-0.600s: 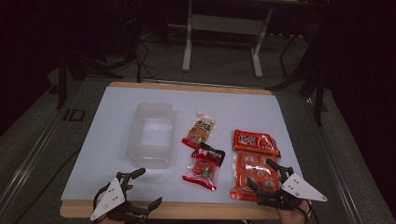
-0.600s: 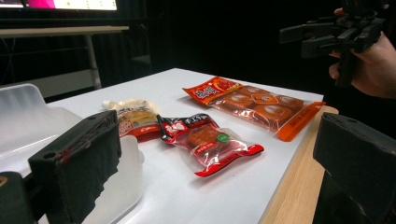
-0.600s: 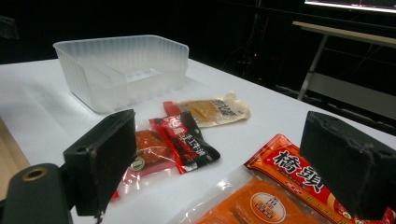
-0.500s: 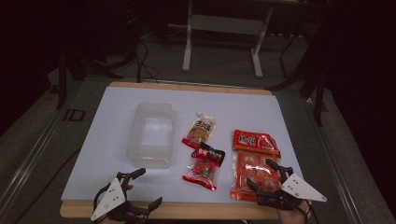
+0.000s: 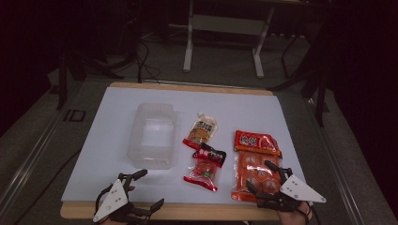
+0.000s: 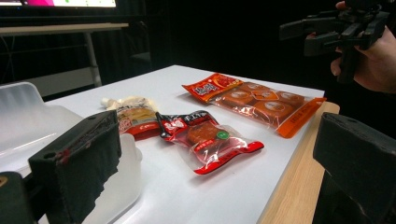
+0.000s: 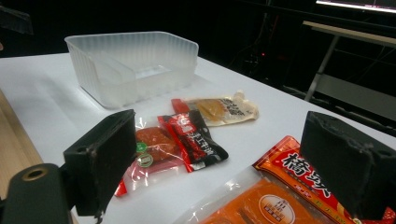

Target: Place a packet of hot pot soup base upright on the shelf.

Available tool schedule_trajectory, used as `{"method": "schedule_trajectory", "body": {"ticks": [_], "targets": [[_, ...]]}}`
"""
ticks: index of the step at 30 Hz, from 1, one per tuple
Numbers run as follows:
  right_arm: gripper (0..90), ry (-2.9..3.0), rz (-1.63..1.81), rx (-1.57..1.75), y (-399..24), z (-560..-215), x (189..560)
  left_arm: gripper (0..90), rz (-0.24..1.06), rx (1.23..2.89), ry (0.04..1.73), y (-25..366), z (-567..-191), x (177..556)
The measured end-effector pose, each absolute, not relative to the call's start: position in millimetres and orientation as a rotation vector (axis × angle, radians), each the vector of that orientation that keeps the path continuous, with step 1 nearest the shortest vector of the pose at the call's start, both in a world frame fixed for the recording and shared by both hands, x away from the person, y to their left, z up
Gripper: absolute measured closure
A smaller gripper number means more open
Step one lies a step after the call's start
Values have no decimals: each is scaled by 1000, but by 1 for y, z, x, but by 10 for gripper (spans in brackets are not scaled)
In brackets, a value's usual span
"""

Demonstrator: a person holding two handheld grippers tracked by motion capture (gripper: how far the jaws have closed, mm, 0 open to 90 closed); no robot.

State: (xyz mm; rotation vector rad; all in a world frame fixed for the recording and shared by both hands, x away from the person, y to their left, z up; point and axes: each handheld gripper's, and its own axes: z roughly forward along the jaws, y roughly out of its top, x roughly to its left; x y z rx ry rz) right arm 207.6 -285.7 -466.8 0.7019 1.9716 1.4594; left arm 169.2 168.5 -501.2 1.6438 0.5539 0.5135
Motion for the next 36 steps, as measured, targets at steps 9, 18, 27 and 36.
{"method": "schedule_trajectory", "body": {"ticks": [9, 18, 27, 36], "targets": [[109, 1985, 1467, 690, -284, -465, 207, 14, 504, 1634, 564, 170, -501, 170], [109, 2036, 1535, 605, -272, -439, 199, 14, 508, 1633, 568, 170, -501, 171], [109, 2040, 1529, 528, -265, -407, 199, 14, 502, 1631, 574, 169, -502, 172], [100, 1921, 1528, 536, -274, -379, 208, 14, 502, 1639, 568, 168, -502, 172]]}}
